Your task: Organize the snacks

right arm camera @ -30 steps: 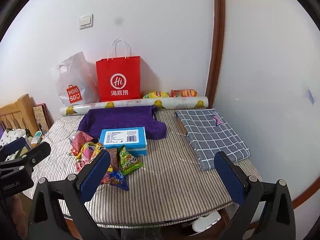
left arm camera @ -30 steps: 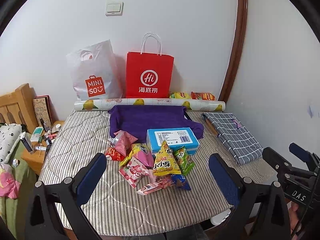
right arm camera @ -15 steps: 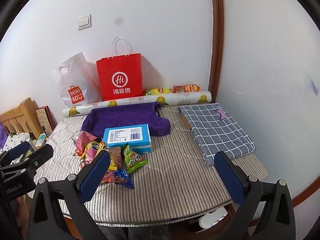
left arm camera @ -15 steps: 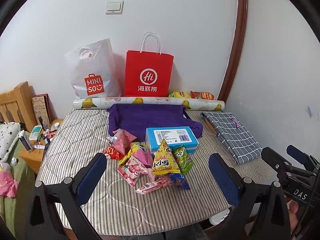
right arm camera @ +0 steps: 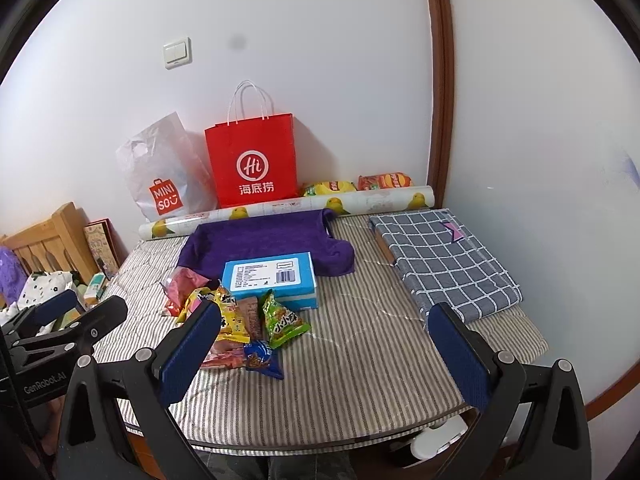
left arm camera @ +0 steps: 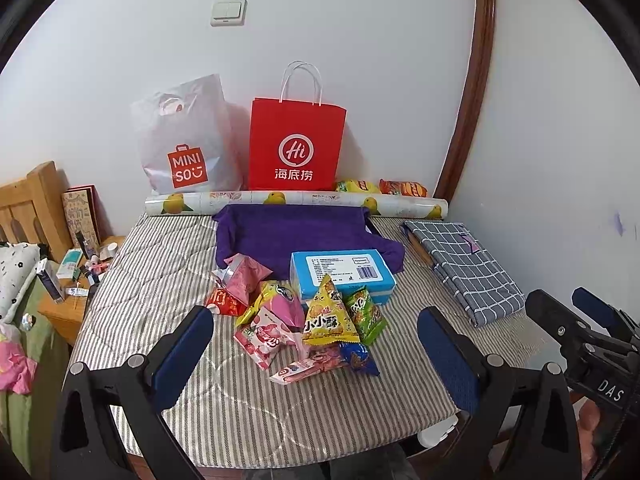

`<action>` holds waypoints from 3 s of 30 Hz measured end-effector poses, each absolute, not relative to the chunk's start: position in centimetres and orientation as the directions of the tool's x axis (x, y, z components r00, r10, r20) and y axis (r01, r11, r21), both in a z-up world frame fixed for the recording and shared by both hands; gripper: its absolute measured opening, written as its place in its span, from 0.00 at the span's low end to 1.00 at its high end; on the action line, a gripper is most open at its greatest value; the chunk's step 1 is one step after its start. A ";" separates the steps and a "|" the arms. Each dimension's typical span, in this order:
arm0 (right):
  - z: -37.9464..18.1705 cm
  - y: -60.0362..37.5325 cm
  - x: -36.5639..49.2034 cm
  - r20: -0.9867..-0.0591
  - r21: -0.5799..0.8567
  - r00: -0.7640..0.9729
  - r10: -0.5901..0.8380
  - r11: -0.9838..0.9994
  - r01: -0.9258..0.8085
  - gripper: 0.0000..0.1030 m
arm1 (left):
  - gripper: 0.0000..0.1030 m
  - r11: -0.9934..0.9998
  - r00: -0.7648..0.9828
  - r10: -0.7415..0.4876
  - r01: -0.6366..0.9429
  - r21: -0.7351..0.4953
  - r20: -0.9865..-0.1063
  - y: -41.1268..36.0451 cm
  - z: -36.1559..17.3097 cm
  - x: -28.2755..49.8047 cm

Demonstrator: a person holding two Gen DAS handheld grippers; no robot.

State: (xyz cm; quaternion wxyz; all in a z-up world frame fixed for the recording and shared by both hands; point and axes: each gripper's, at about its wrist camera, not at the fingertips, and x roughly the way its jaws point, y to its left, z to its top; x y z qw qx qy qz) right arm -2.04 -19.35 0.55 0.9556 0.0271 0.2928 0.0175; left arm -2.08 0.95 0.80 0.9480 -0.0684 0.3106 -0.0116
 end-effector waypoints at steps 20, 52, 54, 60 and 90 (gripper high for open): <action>1.0 -18.9 -2.6 -0.550 0.063 0.833 0.057 0.998 -0.026 0.99 | 1.00 0.990 0.811 -0.072 -0.011 -0.138 -0.580 0.6 0.9 -2.3; 1.1 -18.3 -2.9 -0.547 0.057 0.835 0.060 0.998 -0.034 0.99 | 0.99 0.991 0.818 -0.065 -0.014 -0.132 -0.571 0.7 1.1 -2.5; 1.1 -18.3 -2.8 -0.547 0.063 0.834 0.067 0.997 -0.039 0.99 | 0.99 0.991 0.820 -0.064 -0.017 -0.136 -0.568 0.9 0.9 -2.4; 0.2 -18.4 -1.9 -0.558 0.079 0.826 0.084 0.996 -0.047 0.99 | 0.99 0.992 0.805 -0.060 -0.018 -0.125 -0.590 1.4 0.1 -1.4; -14.5 -16.6 11.9 -0.737 0.120 0.653 0.176 0.984 -0.131 0.79 | 0.98 0.970 0.683 0.025 -0.193 -0.148 -0.730 10.9 -10.1 7.7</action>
